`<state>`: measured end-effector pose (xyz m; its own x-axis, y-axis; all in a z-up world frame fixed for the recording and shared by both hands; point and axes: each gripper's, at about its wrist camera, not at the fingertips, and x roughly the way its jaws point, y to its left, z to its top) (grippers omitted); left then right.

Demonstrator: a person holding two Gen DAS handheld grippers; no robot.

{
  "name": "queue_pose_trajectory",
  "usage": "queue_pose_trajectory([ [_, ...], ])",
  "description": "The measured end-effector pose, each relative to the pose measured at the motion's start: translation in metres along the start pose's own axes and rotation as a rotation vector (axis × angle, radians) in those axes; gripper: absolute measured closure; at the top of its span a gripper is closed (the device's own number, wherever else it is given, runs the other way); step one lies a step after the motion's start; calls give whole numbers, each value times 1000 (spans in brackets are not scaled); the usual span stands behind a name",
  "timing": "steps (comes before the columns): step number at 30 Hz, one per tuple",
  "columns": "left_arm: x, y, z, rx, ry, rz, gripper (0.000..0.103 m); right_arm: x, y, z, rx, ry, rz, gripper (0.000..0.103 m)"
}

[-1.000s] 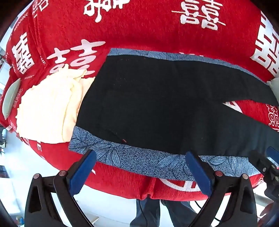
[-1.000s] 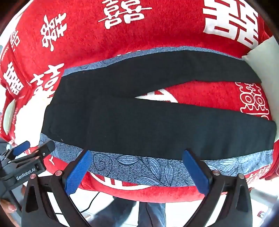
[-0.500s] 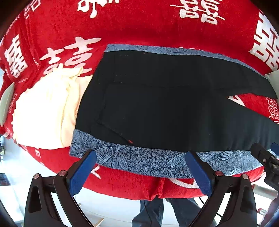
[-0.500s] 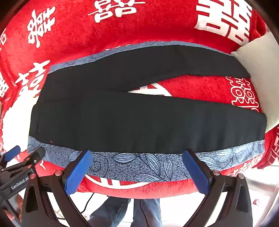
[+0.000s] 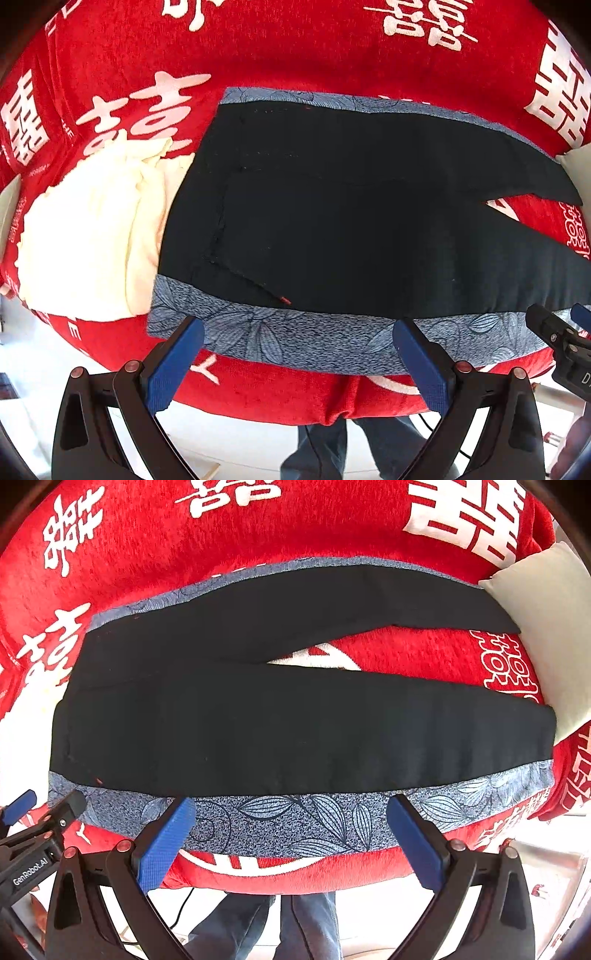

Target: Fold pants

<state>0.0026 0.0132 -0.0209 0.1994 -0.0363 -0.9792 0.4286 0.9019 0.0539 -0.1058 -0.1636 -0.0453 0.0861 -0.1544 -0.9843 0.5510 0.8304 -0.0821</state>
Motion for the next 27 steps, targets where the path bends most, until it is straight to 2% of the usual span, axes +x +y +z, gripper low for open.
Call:
queue_pose_trajectory([
  [15,10,20,-13,-49,40,-5,1,5,10,-7,-17,21,-19,0],
  [27,15,24,-13,-48,57,34,1,5,13,-11,-21,25,-13,0],
])
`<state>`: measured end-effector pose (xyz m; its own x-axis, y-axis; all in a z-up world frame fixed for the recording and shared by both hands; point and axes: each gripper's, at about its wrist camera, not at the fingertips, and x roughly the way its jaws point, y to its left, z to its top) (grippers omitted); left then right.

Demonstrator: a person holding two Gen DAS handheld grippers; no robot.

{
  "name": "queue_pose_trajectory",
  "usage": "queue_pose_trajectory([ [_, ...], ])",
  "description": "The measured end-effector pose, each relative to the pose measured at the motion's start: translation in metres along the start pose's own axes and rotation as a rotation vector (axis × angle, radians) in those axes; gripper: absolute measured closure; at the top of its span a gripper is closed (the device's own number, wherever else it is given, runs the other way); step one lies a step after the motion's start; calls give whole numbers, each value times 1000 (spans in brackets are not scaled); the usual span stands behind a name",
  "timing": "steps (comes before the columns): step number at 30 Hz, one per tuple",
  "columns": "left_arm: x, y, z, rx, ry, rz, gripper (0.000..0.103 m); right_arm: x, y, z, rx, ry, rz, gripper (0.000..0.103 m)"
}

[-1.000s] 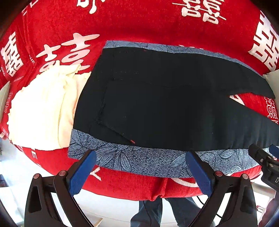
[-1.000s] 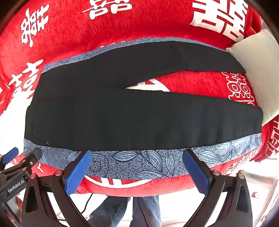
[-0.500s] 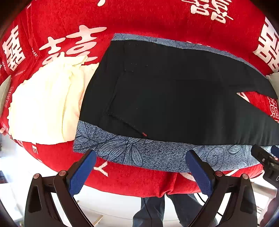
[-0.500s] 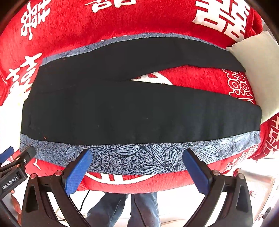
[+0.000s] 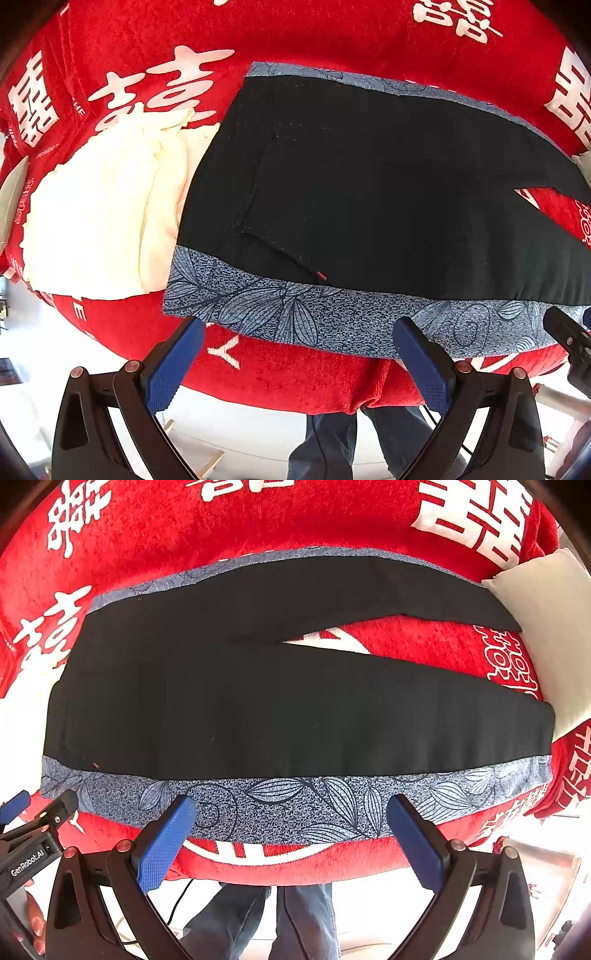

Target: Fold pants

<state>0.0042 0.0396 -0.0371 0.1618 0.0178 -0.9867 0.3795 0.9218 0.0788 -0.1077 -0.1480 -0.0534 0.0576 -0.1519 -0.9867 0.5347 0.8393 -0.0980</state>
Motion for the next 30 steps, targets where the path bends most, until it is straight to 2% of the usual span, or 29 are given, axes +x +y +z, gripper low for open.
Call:
queue_pose_trajectory([
  [5,0,2,1,-5,2,-5,1,2,-1,-2,8,11,13,0],
  [9,-1,1,2,-10,-10,20,1,3,-2,-4,9,19,21,0],
  [24,3,2,4,-8,3,-15,1,8,-1,-7,13,33,31,0],
  [28,4,5,3,-17,4,-35,1,10,-1,-9,12,40,34,0],
  [30,5,11,2,-43,5,-71,1,10,-3,-9,23,39,54,0],
])
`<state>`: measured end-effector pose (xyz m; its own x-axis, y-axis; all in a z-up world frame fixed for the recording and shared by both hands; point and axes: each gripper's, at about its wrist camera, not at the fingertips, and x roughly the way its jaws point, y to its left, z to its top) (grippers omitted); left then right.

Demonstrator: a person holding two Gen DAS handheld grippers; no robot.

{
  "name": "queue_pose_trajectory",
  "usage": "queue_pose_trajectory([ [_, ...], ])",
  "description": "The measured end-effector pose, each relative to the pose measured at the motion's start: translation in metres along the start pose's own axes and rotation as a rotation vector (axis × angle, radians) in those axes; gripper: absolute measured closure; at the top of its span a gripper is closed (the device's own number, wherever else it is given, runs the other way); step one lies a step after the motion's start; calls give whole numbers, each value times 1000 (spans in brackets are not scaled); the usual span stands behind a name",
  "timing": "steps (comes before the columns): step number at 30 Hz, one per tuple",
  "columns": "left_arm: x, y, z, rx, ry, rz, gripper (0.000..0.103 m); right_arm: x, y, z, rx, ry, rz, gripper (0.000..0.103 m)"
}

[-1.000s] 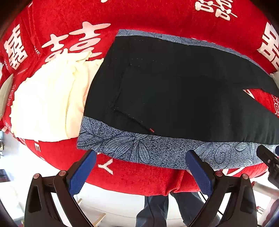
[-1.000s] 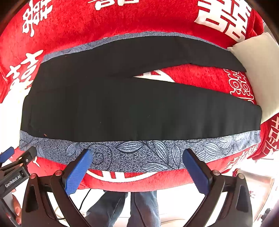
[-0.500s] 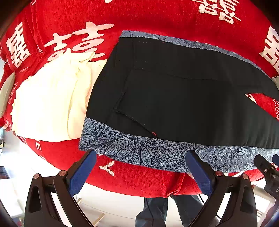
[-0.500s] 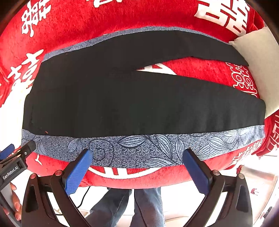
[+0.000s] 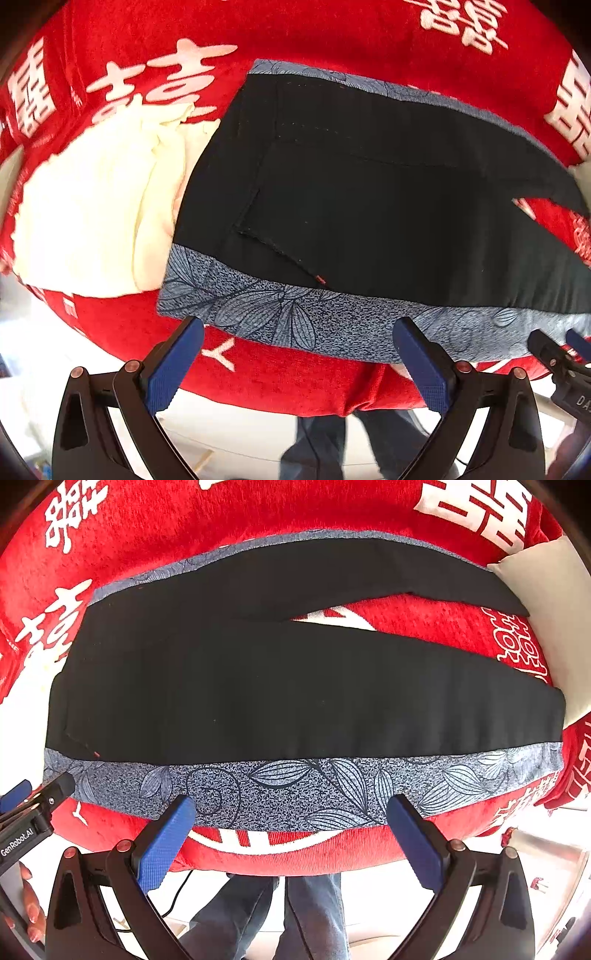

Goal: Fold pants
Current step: 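Grasp the patterned cuff edge of the black trousers with both grippers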

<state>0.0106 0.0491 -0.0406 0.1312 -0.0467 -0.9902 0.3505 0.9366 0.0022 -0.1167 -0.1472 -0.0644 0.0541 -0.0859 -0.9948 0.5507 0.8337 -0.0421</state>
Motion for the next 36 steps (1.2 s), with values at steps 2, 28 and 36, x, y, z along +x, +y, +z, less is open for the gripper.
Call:
queue_pose_trajectory([
  [2,2,10,-2,-48,9,-68,1,0,-3,-1,31,-6,51,0],
  [28,71,49,-30,-307,61,-476,1,115,-44,-51,620,30,999,65],
  [36,70,44,-18,-345,14,-504,33,95,-46,-41,602,19,1085,94],
])
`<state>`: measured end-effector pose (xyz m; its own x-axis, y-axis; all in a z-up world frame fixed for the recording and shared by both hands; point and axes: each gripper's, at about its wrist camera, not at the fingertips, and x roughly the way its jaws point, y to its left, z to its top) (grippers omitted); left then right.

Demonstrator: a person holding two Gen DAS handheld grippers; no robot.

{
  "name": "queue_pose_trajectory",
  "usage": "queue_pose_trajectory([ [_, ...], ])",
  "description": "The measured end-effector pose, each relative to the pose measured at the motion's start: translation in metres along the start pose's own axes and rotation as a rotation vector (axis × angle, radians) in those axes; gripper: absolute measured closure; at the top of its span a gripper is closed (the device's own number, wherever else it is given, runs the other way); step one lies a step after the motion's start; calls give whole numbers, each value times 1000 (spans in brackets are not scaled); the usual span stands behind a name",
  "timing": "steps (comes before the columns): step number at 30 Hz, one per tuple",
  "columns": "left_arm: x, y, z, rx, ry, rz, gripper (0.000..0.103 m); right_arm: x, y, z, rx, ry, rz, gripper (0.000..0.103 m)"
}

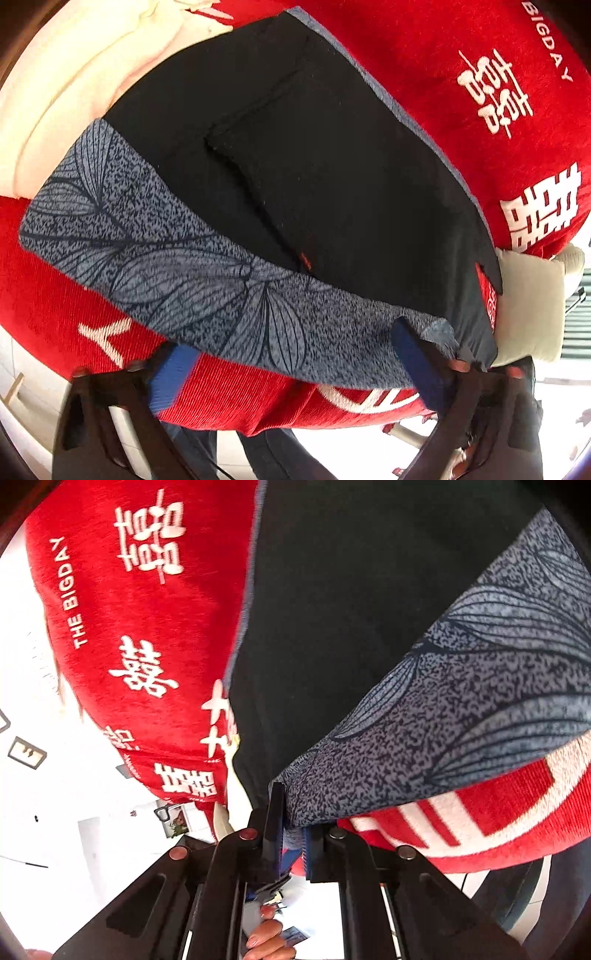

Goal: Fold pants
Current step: 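Grasp the patterned cuff edge of the black trousers with both grippers, then lift the cuff edge with both grippers and fold it over toward the waistband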

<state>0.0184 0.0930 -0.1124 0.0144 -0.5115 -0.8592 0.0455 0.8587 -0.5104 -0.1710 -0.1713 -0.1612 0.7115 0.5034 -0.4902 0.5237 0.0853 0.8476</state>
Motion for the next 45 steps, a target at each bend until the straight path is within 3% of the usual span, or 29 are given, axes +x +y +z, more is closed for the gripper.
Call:
queue_pose_trajectory([
  [1,1,0,2,-7,4,-13,43,-1,1,-1,0,4,1,94],
  [3,1,1,8,-26,6,-54,79,2,2,0,-2,14,-20,94],
  [5,-6,-3,11,-2,-7,-24,85,4,0,2,1,24,-59,94],
  [10,-33,-36,19,106,-43,26,86,-2,14,8,-34,12,-119,95],
  [16,-61,-87,60,147,-46,18,86,-15,91,37,-233,67,-166,95],
  [22,-54,-127,132,139,-68,7,86,15,136,123,-263,194,-168,95],
  [28,1,-141,214,150,-89,76,85,82,140,219,-240,314,-252,92],
  [29,11,-140,225,146,-91,96,79,95,140,230,-247,326,-274,92],
  [32,34,-133,248,122,-116,198,43,125,130,259,-265,363,-336,92],
  [33,39,-129,255,111,-128,240,37,135,123,268,-258,377,-344,92],
  [37,31,-118,257,53,-140,244,37,147,109,284,-200,388,-330,91],
  [38,26,-117,254,62,-145,264,35,145,111,283,-202,393,-330,87],
  [39,21,-120,250,87,-149,300,26,143,118,280,-228,399,-334,83],
  [40,19,-124,245,114,-154,333,25,143,125,279,-252,401,-340,69],
  [41,17,-129,239,143,-156,354,25,140,136,274,-298,405,-336,47],
  [43,21,-140,229,207,-139,384,25,130,159,262,-374,396,-327,29],
  [45,35,-150,221,251,-111,405,25,124,177,250,-433,397,-326,29],
])
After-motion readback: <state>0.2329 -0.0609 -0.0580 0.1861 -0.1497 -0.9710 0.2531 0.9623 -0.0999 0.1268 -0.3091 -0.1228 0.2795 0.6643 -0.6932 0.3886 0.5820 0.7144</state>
